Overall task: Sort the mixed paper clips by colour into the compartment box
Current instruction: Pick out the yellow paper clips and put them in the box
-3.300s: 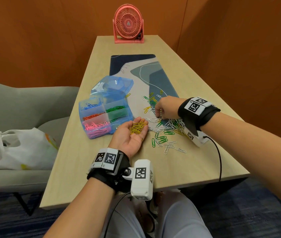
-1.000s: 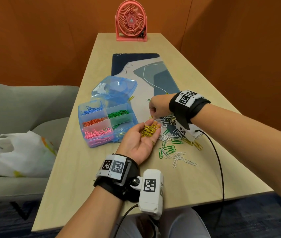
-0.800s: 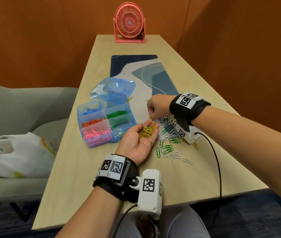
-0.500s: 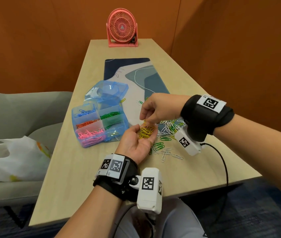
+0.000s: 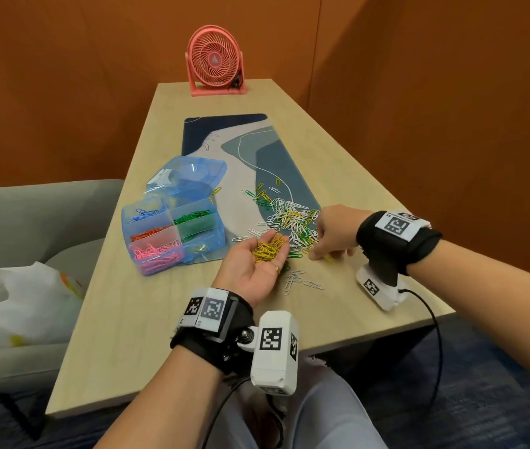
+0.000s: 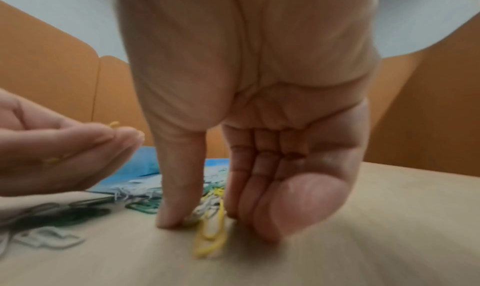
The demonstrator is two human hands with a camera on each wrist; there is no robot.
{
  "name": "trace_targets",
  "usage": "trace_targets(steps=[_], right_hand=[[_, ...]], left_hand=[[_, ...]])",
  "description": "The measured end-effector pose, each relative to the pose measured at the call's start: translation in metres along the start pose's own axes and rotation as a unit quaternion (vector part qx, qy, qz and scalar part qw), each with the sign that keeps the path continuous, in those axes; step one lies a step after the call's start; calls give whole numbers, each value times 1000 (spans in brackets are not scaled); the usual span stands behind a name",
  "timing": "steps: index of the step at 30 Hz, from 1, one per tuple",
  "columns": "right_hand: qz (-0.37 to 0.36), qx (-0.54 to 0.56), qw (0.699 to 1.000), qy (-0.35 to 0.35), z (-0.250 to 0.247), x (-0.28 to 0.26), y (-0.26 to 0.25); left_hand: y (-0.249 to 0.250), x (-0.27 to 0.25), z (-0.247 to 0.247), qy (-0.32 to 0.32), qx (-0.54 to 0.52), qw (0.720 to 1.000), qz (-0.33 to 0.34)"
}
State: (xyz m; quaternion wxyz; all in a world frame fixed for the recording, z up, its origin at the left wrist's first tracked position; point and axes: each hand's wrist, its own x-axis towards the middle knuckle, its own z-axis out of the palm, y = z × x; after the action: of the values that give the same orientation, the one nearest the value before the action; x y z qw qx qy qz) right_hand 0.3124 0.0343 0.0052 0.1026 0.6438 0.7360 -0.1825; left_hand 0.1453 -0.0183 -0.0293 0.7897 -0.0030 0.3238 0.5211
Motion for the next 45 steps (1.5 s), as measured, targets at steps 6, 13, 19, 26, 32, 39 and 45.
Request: trace_targets(steps=[6, 13, 19, 26, 32, 39, 45], right_hand=[[-30, 3, 1000, -8, 4, -2, 0], [-63, 43, 997, -8, 0, -5, 1], [-84, 27, 994, 58, -15, -3, -7], [-125, 60, 987, 77, -41, -10, -20], [-201, 140, 969, 41, -47, -16, -39], [-130, -11, 988, 82, -26, 5, -27], [-125, -53, 990, 43, -8, 18, -21]], left_hand=[[2, -2, -3, -3, 0, 1000, 6], [4, -3, -5, -1, -5, 1000, 1], [6, -3, -6, 9, 1, 1000, 15], [4, 0, -4, 23, 5, 999, 23], [-5, 0, 4, 8, 8, 1000, 8], [0, 3, -1, -1, 30, 999, 19], [13, 9, -9, -4, 20, 999, 28]])
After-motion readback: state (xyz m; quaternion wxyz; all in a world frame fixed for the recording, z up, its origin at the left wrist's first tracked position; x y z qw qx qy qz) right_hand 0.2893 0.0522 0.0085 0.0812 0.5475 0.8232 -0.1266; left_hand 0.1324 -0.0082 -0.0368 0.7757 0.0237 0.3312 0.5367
